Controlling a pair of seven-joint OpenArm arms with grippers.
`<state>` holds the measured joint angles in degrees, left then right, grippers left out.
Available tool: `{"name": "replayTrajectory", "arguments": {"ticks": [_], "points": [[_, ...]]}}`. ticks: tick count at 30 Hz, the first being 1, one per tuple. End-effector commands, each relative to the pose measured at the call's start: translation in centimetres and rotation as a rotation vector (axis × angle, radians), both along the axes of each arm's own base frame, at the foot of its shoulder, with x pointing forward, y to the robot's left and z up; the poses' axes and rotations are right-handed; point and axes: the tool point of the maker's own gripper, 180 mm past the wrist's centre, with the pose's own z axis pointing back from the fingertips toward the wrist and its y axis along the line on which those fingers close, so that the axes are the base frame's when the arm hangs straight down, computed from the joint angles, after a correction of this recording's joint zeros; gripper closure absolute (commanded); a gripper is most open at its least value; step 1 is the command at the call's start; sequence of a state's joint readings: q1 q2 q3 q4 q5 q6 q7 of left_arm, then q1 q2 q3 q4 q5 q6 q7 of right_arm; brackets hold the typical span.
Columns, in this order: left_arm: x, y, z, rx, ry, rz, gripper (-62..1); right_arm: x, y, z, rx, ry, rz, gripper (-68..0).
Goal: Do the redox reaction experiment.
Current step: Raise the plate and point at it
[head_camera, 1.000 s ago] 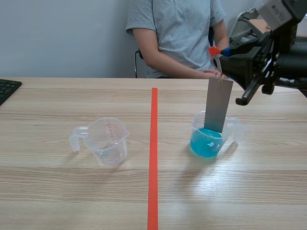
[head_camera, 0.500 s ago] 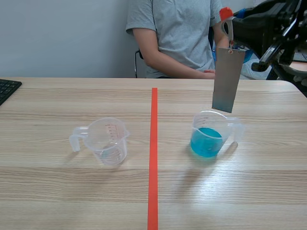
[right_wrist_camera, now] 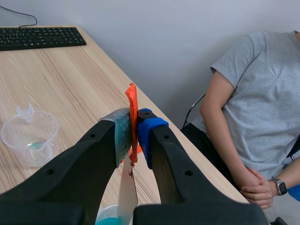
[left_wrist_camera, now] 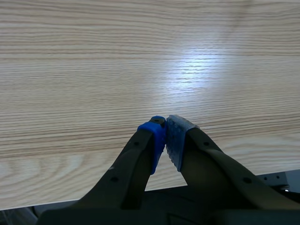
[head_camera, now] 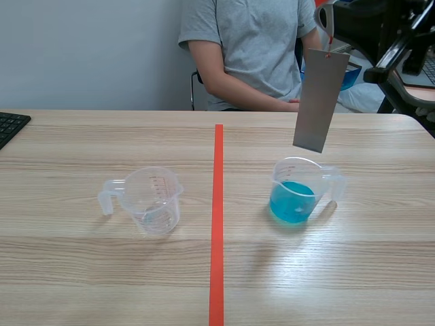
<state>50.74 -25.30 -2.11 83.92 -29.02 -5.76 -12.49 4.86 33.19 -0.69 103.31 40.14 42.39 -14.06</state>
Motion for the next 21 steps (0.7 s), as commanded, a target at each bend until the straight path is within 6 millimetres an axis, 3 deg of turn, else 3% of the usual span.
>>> {"name": "replayTrajectory", "arguments": {"ticks": [1,11,21], "points": [[0.2,-0.7,1.2,-0.013,-0.026,-0.025,-3.6,-0.1,-0.1,1.4,0.003,-0.042,0.011,-1.5],[0.7,-4.2,5.8,-0.015,-0.104,-0.251,-3.6,-0.1,-0.1,1.4,0.006,-0.041,0.012,-1.5],[5.0,-8.3,11.3,-0.019,-0.238,-0.553,-3.6,-0.1,-0.1,1.4,0.005,-0.040,0.011,-1.5]]}}
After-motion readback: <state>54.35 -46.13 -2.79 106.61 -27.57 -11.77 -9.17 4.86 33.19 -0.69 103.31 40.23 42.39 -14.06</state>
